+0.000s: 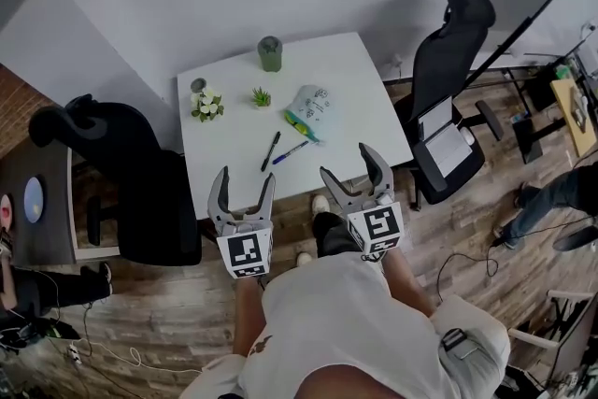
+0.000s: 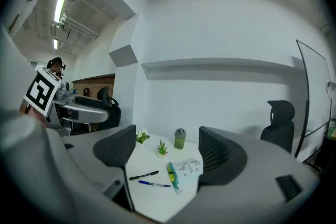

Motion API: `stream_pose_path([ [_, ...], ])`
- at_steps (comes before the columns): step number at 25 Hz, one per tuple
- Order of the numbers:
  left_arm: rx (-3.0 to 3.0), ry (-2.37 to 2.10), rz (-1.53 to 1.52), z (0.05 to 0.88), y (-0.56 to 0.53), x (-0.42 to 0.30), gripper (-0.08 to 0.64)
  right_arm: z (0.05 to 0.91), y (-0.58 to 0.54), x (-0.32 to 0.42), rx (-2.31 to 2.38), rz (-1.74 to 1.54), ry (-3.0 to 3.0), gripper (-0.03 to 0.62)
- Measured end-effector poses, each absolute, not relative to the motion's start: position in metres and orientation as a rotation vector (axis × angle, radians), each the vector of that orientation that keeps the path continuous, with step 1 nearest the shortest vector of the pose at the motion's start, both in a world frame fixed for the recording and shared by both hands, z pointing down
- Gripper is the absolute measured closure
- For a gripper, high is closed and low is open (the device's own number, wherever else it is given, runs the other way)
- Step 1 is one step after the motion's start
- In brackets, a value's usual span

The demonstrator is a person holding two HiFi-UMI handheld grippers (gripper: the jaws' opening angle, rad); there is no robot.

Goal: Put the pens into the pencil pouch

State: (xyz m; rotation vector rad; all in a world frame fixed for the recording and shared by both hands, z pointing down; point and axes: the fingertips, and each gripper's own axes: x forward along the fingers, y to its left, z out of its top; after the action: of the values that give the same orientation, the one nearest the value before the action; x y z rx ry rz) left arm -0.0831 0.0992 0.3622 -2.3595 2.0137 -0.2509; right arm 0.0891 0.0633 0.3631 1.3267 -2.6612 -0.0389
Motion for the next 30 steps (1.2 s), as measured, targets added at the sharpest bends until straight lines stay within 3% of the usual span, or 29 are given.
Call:
stream_pose_path([
  [30, -2.252, 2.18, -0.432, 0.379, -0.073, -0.064, 0.195, 0.381, -0.139, 0.1, 1.104, 0.057, -2.738, 0.225],
])
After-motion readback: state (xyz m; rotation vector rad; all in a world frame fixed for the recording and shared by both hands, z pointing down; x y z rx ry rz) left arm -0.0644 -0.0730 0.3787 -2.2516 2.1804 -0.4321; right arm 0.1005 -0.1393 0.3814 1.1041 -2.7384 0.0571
